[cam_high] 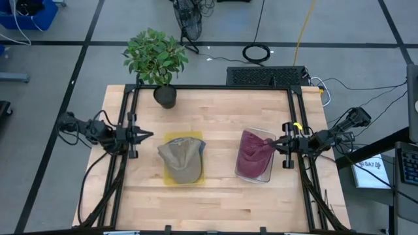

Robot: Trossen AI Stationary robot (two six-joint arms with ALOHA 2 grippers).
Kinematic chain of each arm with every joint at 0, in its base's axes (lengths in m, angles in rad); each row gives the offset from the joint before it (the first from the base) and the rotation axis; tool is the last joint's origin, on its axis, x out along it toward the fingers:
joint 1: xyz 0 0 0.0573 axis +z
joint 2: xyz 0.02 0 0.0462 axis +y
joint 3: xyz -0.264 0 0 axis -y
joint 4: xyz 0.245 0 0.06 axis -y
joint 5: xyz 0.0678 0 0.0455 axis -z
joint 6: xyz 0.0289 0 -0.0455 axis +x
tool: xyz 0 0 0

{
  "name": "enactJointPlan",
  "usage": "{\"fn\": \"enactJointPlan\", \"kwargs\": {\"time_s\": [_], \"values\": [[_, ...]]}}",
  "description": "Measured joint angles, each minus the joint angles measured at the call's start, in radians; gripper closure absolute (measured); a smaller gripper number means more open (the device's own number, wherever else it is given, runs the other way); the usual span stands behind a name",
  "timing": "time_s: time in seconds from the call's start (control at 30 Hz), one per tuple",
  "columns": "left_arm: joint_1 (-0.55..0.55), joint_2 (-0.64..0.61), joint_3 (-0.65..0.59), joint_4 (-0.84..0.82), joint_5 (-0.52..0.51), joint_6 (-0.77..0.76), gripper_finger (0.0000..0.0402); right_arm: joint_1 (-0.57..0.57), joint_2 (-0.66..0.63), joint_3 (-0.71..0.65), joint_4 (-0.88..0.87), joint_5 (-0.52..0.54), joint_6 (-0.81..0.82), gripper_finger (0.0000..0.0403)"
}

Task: Pick and place caps into container
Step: Return to Home Position

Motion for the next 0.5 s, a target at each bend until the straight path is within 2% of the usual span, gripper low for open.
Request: {"fn": "enactJointPlan", "kwargs": {"time_s": [0.13, 0.27, 0.4, 0.5], "values": [[0.009, -0.049, -0.058, 0.031, 0.068, -0.003, 0.0399, 0.000, -0.001, 0.000, 0.001, 0.000, -0.008, 0.0403], [0.030, -0.051, -0.132, 0.058, 0.088, -0.031, 0.0399, 0.000, 0.000, 0.000, -0.002, -0.001, -0.001, 0.0403], [0.055, -0.051, -0.190, 0.093, 0.153, -0.048, 0.0398, 0.000, 0.000, 0.000, -0.030, -0.060, 0.023, 0.0403], [0.072, -0.051, -0.214, 0.128, 0.188, -0.049, 0.0400, 0.000, 0.000, 0.000, -0.027, -0.049, 0.040, 0.0403]]}}
